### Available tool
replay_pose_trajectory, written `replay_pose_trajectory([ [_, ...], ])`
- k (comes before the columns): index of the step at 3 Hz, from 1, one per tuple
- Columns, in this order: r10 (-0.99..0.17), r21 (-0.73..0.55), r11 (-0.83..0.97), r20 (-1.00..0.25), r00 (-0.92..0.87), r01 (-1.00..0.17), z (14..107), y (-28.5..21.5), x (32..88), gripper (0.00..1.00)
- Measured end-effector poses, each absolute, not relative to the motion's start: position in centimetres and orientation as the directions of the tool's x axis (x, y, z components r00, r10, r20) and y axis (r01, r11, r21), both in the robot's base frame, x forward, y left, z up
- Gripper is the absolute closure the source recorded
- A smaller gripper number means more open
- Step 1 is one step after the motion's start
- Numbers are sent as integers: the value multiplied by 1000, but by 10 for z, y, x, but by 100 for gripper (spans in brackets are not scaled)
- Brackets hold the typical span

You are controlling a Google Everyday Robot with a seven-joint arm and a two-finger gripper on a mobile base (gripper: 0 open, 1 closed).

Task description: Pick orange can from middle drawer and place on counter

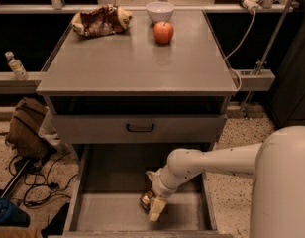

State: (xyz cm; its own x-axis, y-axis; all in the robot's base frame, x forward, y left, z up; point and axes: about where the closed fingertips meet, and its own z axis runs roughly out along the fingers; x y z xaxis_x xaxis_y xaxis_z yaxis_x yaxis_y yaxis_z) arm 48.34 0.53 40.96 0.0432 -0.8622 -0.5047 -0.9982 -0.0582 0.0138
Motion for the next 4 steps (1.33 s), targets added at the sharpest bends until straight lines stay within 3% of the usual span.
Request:
replay_pose_trajectory([
  [4,-834,33,-65,-551,36,-997,371,17,507,0],
])
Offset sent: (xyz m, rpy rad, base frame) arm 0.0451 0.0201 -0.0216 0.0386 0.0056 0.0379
